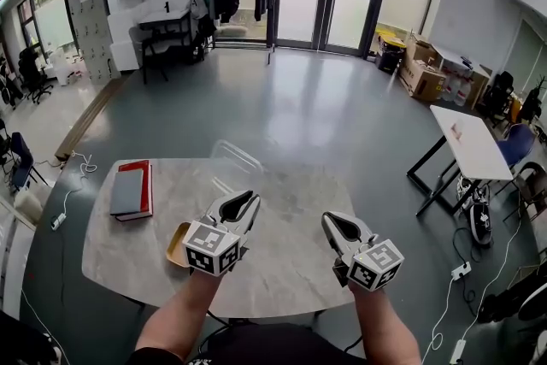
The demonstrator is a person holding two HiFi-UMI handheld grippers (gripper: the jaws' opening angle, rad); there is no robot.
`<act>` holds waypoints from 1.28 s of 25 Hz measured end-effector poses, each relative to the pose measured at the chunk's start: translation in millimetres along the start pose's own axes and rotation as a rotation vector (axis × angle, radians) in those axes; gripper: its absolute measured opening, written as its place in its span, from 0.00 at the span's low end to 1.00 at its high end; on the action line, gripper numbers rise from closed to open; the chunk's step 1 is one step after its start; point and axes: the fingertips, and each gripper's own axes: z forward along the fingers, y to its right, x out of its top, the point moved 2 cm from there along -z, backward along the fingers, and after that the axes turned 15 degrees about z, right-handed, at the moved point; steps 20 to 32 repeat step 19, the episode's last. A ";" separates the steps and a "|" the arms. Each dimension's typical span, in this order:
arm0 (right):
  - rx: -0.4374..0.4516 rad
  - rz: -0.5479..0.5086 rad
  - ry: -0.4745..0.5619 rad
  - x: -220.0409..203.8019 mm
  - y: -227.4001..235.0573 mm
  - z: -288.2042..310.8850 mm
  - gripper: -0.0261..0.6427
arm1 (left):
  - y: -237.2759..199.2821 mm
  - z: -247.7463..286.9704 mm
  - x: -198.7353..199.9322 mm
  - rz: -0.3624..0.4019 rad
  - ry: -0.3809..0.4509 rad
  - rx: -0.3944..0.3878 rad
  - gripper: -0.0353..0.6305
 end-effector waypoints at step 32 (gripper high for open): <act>-0.018 0.012 0.004 -0.8 13.0 6.6 0.06 | 5.1 12.9 -23.6 -0.011 -0.067 -0.017 0.14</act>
